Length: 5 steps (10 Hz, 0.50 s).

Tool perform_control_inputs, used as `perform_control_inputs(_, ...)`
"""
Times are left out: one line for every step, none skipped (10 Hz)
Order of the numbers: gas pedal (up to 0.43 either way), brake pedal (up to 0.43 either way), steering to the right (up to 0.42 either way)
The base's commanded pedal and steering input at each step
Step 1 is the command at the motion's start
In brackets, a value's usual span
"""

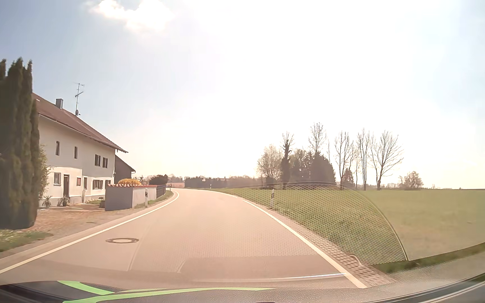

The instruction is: Follow the waypoints while adhering to traffic rules and regulations

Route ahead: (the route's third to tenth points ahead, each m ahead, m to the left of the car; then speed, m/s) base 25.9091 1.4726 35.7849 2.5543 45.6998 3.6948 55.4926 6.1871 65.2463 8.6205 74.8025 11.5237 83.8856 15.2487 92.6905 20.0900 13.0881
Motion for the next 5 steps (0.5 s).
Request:
perform_control_inputs(0.118, 0.0, -0.013)
perform_control_inputs(0.118, 0.0, -0.013)
perform_control_inputs(0.118, 0.0, -0.013)
perform_control_inputs(0.118, 0.0, -0.014)
perform_control_inputs(0.118, 0.0, -0.015)
